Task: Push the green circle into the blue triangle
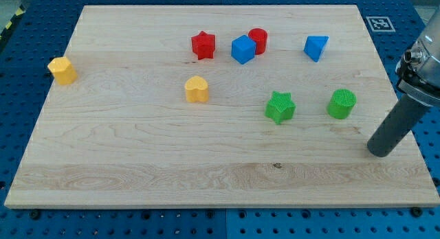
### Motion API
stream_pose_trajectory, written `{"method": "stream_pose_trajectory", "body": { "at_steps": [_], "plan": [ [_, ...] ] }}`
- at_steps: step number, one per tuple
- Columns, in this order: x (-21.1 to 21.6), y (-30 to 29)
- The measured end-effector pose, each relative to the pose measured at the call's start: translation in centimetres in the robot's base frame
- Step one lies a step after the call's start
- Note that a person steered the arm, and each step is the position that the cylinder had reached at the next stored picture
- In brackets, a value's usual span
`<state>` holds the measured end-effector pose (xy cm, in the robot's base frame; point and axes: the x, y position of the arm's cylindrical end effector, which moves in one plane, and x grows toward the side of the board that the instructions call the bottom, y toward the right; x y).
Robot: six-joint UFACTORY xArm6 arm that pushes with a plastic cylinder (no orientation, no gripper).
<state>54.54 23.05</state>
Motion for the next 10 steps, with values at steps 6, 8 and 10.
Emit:
{"method": "stream_pose_trajectory", "body": {
  "at_steps": [6, 8, 10],
  "plan": [
    [-5.8, -4.9],
    [-6.0, -5.6],
    [-7.6, -5.0]
  ]
}}
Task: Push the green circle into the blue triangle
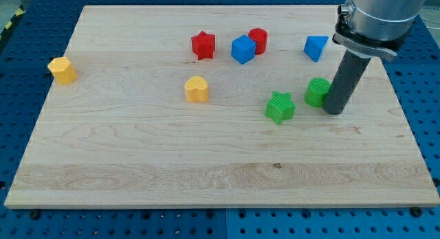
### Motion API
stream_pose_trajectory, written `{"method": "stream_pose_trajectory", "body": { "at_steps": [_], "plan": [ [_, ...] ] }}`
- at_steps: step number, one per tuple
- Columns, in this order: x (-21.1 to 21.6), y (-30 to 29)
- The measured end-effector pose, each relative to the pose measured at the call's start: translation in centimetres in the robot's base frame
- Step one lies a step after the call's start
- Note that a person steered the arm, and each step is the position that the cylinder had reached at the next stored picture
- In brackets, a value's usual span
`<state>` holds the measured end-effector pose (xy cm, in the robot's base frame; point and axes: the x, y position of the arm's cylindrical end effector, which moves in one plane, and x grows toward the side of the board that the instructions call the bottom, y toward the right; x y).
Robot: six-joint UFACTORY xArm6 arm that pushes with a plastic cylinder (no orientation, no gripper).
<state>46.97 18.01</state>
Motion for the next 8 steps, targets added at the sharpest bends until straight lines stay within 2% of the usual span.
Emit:
{"method": "stream_pose_trajectory", "body": {
  "at_steps": [3, 8],
  "plan": [
    [-0.1, -4.2],
    [-4.0, -3.0]
  ]
}}
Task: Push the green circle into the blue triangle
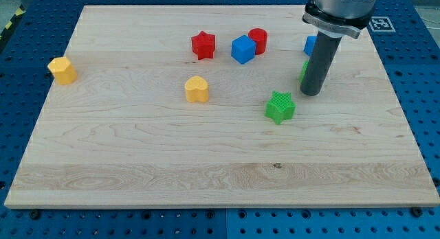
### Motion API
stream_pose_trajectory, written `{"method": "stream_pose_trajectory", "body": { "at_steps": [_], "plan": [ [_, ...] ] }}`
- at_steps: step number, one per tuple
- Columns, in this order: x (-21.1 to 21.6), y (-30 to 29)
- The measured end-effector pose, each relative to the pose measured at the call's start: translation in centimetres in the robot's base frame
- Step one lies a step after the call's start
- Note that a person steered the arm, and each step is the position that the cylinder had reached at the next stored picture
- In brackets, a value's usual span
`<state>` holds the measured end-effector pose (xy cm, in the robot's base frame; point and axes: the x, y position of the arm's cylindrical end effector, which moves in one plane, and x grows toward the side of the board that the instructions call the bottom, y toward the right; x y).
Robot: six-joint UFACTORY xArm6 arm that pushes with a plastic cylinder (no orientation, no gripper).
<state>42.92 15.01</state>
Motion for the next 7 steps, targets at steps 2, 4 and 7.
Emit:
{"method": "stream_pose_trajectory", "body": {
  "at_steps": [2, 4, 7],
  "plan": [
    [-1.9, 0.0],
    [-3.5, 1.7],
    [-4.5, 4.7]
  ]
}}
